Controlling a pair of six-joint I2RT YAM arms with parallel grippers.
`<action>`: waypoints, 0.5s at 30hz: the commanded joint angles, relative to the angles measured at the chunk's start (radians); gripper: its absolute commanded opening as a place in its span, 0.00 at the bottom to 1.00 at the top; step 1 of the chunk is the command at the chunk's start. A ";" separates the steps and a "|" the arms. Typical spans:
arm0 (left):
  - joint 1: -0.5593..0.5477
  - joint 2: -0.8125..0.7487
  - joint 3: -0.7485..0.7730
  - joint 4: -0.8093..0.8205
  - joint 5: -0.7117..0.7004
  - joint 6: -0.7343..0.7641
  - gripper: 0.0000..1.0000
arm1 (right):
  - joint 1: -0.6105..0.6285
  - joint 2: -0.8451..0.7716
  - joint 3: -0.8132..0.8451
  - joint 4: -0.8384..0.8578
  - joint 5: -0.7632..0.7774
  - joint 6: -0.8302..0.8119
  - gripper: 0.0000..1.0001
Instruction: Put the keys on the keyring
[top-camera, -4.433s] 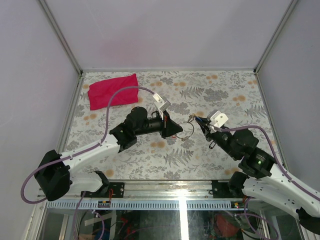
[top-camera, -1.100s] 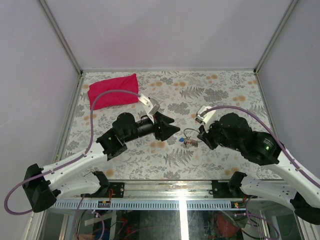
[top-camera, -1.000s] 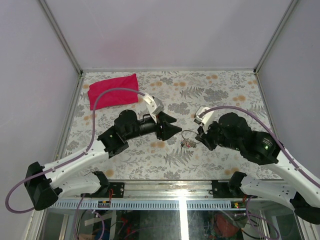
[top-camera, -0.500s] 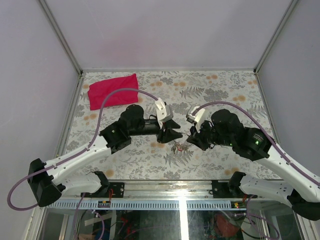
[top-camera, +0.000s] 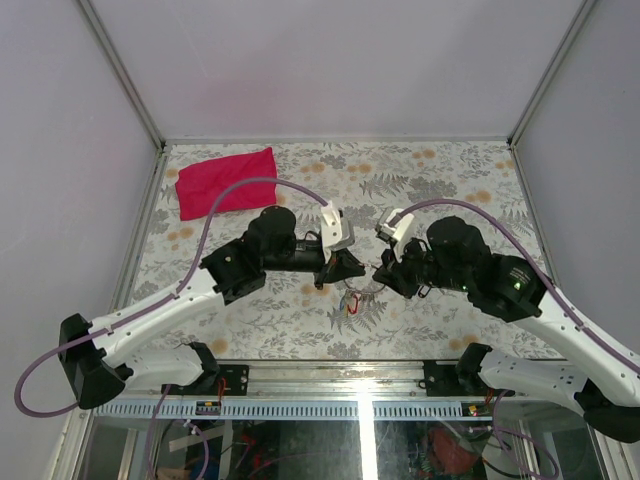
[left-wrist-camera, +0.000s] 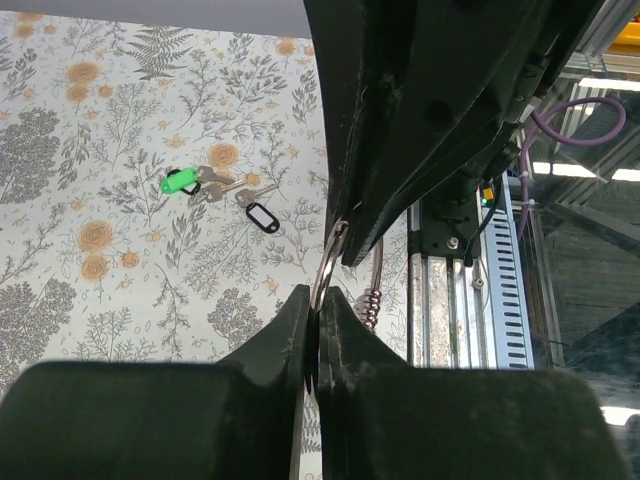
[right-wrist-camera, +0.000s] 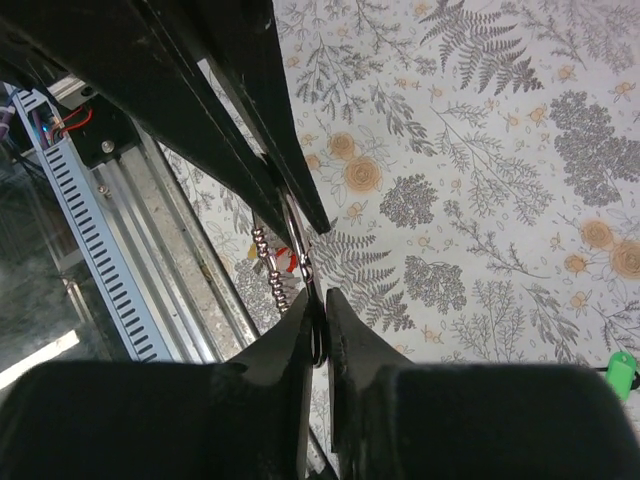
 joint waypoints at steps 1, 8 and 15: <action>-0.001 0.003 0.036 0.043 -0.069 -0.040 0.00 | 0.011 -0.057 0.015 0.142 0.007 0.017 0.19; 0.006 -0.043 0.011 0.113 -0.172 -0.134 0.00 | 0.010 -0.240 -0.175 0.382 0.150 -0.002 0.41; 0.063 -0.048 0.020 0.115 -0.216 -0.213 0.00 | 0.010 -0.474 -0.554 0.815 0.184 -0.180 0.45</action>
